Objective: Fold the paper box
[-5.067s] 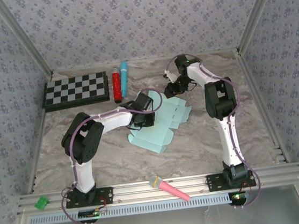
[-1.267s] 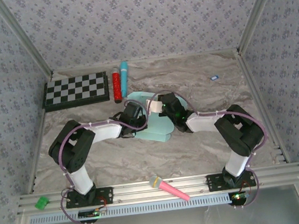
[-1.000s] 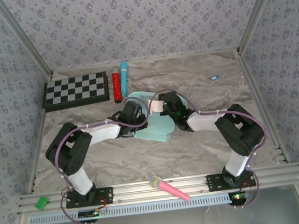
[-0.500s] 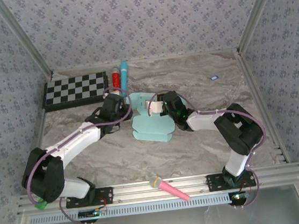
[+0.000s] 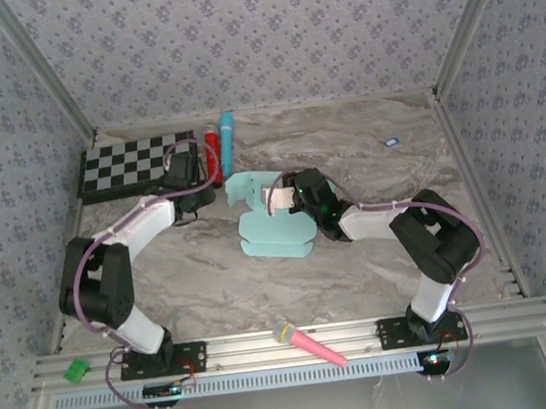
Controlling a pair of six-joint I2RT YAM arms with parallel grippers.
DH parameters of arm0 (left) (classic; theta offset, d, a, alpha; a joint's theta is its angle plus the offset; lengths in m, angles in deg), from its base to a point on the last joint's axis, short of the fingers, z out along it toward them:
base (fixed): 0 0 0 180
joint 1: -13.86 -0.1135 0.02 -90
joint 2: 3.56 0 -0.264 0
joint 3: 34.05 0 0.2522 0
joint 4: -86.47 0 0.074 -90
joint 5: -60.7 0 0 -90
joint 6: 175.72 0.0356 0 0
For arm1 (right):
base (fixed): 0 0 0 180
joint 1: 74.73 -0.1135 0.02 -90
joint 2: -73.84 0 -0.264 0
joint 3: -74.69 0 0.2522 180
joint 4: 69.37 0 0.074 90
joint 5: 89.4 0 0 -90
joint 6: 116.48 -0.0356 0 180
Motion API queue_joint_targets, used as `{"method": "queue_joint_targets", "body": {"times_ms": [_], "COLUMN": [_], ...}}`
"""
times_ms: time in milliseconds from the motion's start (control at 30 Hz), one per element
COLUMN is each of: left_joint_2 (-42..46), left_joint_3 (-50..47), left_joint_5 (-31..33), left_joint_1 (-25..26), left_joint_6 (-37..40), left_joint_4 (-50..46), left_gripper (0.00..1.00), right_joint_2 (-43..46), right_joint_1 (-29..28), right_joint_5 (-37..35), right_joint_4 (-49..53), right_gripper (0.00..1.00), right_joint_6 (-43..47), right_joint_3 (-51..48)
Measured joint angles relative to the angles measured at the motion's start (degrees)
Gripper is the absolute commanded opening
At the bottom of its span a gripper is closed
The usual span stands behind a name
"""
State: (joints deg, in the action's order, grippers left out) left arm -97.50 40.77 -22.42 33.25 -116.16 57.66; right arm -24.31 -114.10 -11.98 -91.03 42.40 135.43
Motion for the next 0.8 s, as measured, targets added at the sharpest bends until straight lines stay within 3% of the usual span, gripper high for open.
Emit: {"method": "queue_joint_targets", "body": {"times_ms": [500,800], "left_joint_2": [-10.29,-12.26], "left_joint_3": [10.51,11.43], "left_joint_5": [-8.07,-15.34], "left_joint_1": [-0.63,-0.20], "left_joint_6": [3.08,6.78], "left_joint_4": [0.17,0.02], "left_gripper": [0.42,0.41], "right_joint_2": [0.02,0.02], "right_joint_1": [-0.70,-0.70], "right_joint_5": [-0.02,-0.15], "right_joint_4": [-1.42,-1.68], "right_gripper": [0.00,0.00], "right_joint_6": [0.22,0.24], "right_joint_3": [-1.31,-1.38]}}
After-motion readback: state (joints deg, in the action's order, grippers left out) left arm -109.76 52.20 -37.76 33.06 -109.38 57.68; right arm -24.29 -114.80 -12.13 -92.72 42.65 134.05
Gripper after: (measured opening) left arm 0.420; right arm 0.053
